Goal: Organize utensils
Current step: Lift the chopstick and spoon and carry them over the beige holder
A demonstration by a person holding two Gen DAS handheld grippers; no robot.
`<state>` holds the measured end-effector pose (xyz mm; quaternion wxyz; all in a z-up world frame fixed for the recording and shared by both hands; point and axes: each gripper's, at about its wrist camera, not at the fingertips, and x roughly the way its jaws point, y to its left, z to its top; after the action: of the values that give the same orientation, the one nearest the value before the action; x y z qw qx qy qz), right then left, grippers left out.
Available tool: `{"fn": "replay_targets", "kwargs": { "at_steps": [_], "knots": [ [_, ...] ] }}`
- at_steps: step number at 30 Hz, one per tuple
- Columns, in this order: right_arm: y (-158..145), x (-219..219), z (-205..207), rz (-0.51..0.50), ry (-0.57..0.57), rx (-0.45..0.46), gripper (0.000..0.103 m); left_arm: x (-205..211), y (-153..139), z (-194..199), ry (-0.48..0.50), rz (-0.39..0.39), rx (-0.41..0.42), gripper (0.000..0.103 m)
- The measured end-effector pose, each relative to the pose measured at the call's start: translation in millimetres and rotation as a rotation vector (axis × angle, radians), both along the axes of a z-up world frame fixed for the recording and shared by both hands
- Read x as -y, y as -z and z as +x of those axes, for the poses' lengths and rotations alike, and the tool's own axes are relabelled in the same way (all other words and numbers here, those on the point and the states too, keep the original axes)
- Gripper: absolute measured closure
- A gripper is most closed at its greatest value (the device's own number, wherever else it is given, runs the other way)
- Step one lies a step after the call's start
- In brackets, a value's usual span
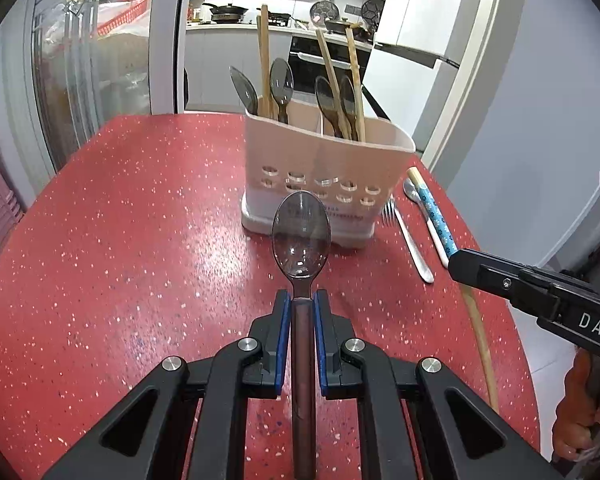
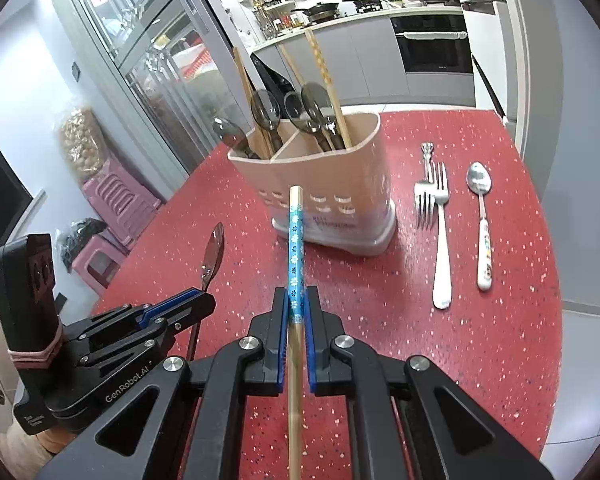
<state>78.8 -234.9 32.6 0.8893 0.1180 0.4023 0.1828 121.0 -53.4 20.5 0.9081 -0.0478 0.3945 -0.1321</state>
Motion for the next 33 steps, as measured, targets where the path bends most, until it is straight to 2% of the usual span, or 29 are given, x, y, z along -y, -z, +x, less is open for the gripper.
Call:
{"fn": "replay_targets", "kwargs": {
  "at_steps": [13,26,33],
  "knots": [
    [-45,9,28,0.025,0.028,0.092,0.095,-21,-41,35,-0.057,-0.047,0.107,0.066],
    [-106,16,73,0.062,0.097,0.273,0.095,-28,-99,91,-0.105,-0.146,0.256,0.066],
    [-126,15,107,0.064,0.122,0.356,0.095,-20,-114,122,-0.129,-0.149,0.32,0.066]
  ]
}}
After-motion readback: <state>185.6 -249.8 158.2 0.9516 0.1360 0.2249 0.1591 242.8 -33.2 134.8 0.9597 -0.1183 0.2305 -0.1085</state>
